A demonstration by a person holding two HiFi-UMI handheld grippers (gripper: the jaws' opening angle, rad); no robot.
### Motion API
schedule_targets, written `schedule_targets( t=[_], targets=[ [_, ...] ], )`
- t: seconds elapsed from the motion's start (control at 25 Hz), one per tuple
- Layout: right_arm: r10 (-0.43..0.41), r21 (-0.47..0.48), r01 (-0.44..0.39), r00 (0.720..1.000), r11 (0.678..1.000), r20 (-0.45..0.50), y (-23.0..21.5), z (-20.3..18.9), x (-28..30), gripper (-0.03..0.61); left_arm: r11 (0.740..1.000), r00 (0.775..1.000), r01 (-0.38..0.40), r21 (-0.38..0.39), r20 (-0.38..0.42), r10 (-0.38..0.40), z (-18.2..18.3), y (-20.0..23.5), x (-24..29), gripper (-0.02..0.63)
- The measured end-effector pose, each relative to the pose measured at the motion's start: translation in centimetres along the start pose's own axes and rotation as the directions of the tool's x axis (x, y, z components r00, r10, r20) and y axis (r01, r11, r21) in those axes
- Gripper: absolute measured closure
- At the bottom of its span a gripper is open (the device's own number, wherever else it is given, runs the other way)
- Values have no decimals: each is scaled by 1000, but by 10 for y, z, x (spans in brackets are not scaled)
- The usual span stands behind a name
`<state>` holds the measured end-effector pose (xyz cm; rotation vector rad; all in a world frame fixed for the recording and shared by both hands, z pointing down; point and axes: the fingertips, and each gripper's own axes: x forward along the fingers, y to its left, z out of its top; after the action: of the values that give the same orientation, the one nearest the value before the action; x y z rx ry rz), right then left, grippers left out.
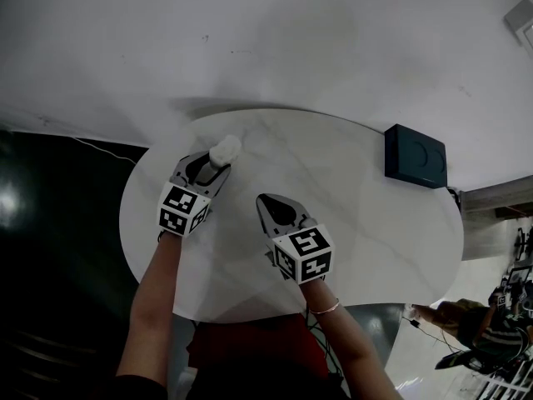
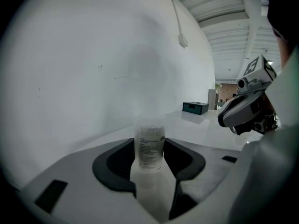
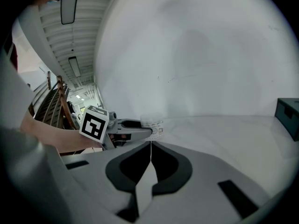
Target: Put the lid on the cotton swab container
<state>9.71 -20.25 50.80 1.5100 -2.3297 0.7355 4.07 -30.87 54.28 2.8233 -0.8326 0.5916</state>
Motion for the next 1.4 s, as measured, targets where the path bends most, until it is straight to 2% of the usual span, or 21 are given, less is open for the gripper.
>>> schedule_targets(
  t=[0.8,1.08,1.4],
  targets=[
    [-5,-2,5,1000,1000,-14,3,-3,-2,563,1000,998,8,-17,-59,-9,-3,0,5,400],
    [-4,-2,4,1000,1000,-7,6,-4,-8,563,995,998,2,-95,-69,-8,-5,0,2,379],
    [-7,2,7,1000,1000,12,17,-4,-21,563,997,996,-19,-79,-88,12,-7,-11,-21,367]
  ],
)
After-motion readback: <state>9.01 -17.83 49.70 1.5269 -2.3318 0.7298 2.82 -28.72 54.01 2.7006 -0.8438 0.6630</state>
